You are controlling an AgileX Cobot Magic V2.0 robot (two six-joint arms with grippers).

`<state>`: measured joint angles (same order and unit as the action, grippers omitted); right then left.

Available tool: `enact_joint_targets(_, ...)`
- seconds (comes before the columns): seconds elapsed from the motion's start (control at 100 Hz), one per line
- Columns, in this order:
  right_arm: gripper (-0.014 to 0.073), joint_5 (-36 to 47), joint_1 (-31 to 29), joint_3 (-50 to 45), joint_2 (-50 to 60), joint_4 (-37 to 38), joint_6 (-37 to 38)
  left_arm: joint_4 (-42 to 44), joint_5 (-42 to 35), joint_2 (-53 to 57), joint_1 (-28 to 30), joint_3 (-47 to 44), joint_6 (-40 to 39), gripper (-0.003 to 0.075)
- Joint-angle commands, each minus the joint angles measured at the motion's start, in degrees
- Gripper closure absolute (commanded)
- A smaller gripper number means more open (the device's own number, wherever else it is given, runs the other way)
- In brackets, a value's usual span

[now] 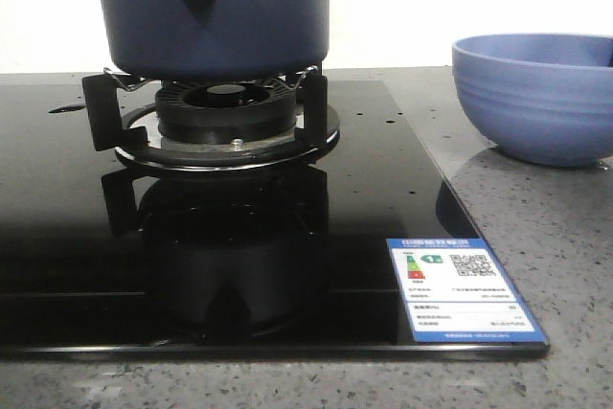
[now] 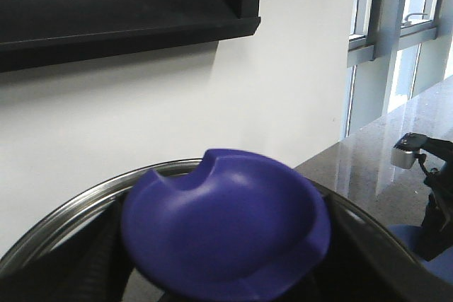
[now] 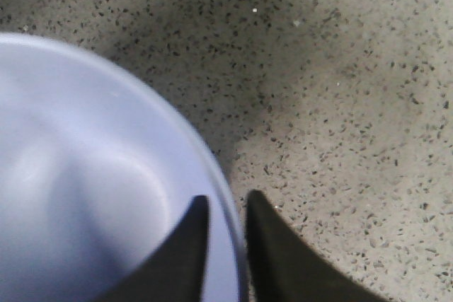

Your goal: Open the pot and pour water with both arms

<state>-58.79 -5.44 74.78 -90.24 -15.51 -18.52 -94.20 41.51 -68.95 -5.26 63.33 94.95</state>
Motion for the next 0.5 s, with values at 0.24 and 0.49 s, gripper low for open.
enact_joint_targets(0.24,0.0215,-0.55,-0.39,5.17,7.89,-0.5,-0.89,-4.72,1.42,1.34,-3.1,1.83,-0.55,0.0282)
enact_joint_targets(0.49,0.0215,-0.07,-0.39,5.61,18.33,-1.13,-0.89,-4.8,0.59,-3.2,-7.98,1.83,0.15,0.0282)
